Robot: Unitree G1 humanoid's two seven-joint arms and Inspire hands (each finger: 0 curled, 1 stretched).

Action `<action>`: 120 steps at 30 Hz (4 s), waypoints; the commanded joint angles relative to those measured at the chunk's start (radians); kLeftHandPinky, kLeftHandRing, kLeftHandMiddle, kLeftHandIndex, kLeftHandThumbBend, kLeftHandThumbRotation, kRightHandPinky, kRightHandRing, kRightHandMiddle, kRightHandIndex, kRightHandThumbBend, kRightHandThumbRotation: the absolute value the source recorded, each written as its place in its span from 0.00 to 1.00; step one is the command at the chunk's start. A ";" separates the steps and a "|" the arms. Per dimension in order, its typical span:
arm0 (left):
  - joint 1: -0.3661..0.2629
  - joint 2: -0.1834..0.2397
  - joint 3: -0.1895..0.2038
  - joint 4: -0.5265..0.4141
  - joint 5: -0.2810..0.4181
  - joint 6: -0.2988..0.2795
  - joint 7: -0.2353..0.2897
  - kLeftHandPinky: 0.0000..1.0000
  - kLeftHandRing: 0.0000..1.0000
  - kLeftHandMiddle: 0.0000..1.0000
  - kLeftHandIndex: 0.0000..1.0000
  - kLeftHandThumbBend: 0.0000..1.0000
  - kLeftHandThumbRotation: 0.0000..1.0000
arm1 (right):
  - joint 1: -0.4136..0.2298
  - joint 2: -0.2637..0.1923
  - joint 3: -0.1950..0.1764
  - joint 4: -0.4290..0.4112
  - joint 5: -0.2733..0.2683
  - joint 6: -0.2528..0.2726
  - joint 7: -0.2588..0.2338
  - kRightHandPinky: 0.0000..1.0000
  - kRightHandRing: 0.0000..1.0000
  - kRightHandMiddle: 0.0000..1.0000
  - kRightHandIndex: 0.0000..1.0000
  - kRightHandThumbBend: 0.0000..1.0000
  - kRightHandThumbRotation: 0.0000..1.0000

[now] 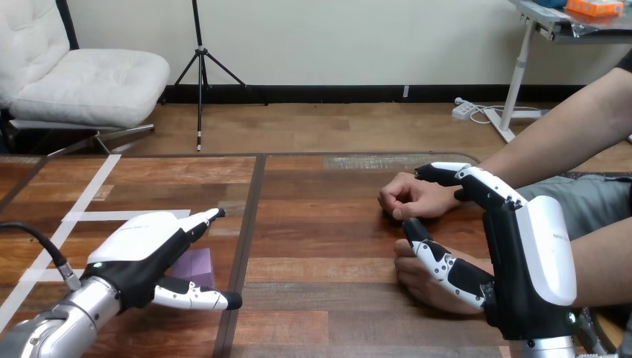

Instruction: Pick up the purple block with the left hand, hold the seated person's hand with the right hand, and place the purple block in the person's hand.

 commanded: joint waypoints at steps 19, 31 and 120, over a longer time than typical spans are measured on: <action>-0.085 0.022 -0.033 -0.029 0.030 0.042 0.037 0.72 0.85 0.89 0.89 0.76 0.51 | -0.036 -0.008 -0.021 -0.048 0.004 0.005 0.007 0.62 0.70 0.69 0.66 0.48 0.00; -0.108 0.015 -0.058 0.018 0.049 0.045 0.077 0.67 0.82 0.87 0.88 0.73 0.50 | -0.034 -0.008 -0.021 -0.052 0.003 0.009 0.009 0.62 0.70 0.69 0.66 0.48 0.00; -0.291 -0.069 -0.228 0.471 0.062 0.014 0.305 0.68 0.81 0.86 0.87 0.67 0.46 | -0.020 -0.021 -0.050 -0.086 0.009 0.030 0.069 0.64 0.72 0.70 0.67 0.46 0.00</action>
